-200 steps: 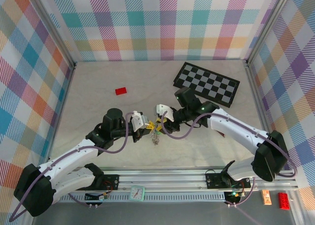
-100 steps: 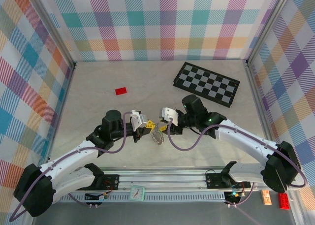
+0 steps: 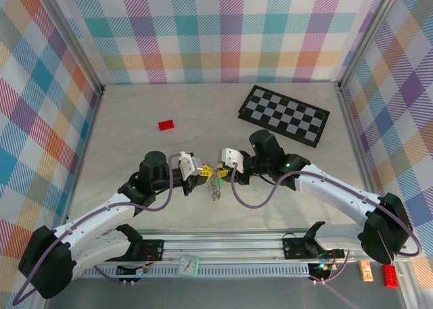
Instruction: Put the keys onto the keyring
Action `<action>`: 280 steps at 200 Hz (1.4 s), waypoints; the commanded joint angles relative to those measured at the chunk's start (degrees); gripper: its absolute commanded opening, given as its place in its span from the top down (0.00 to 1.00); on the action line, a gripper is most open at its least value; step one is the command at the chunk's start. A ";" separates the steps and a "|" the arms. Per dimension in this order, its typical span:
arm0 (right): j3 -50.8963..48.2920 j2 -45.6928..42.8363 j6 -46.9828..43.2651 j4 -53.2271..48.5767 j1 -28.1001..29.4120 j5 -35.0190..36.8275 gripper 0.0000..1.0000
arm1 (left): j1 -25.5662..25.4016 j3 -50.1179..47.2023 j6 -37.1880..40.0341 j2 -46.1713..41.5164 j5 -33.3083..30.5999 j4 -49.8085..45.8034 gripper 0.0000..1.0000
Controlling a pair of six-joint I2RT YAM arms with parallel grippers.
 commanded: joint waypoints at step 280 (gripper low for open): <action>2.91 3.84 5.11 -3.94 -5.41 -8.08 0.81 | -0.49 -2.18 1.52 -2.60 0.57 5.87 1.00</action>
